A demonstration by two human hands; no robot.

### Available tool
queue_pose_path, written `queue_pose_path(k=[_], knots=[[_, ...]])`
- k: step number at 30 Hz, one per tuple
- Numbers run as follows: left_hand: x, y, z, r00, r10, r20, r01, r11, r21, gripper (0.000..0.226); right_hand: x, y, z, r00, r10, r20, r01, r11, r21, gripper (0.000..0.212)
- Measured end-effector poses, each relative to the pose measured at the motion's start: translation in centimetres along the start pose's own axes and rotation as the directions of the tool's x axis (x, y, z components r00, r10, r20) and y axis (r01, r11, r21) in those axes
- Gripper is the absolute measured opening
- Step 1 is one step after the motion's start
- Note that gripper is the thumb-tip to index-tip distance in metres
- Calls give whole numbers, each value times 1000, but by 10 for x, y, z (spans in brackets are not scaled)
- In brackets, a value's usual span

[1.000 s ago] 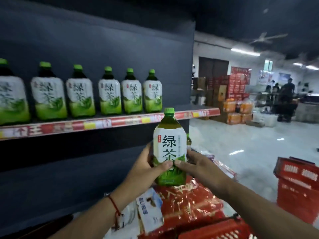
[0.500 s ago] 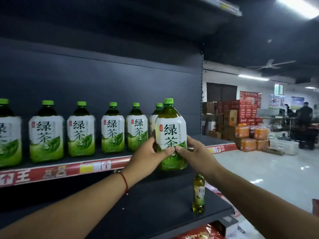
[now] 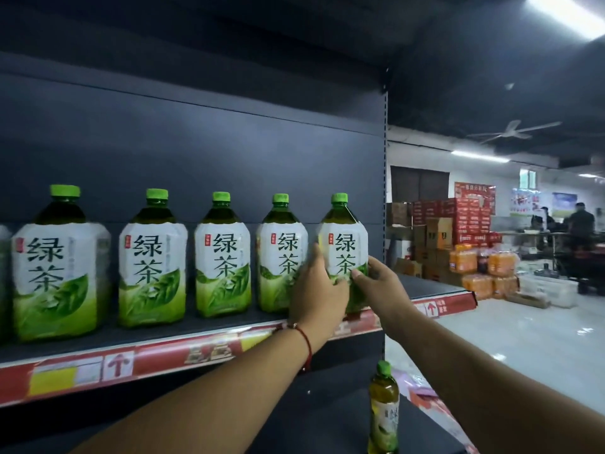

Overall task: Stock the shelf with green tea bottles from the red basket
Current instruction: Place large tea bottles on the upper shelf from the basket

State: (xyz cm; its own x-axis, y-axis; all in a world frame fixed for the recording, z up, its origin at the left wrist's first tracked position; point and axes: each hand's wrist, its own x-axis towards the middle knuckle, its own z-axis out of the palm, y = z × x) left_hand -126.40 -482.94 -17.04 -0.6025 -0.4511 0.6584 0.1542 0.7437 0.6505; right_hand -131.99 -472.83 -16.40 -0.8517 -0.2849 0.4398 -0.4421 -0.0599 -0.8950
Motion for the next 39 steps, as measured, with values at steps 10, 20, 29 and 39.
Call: queue_pose_path(k=[10, 20, 29, 39], knots=[[6, -12, 28, 985, -14, 172, -11, 990, 142, 107, 48, 12, 10, 998, 21, 64, 0, 953, -304, 23], [-27, -8, -5, 969, 65, 237, -116, 971, 208, 77, 11, -7, -5, 982, 23, 185, 90, 811, -578, 37], [-182, -36, -35, 806, 96, 584, -422, 786, 452, 67, -186, 37, -68, 882, 159, 444, 406, 225, -886, 71], [-391, -81, 17, 569, -79, 819, -404, 841, 362, 73, -384, 179, -150, 763, 622, 173, 90, 162, -983, 75]])
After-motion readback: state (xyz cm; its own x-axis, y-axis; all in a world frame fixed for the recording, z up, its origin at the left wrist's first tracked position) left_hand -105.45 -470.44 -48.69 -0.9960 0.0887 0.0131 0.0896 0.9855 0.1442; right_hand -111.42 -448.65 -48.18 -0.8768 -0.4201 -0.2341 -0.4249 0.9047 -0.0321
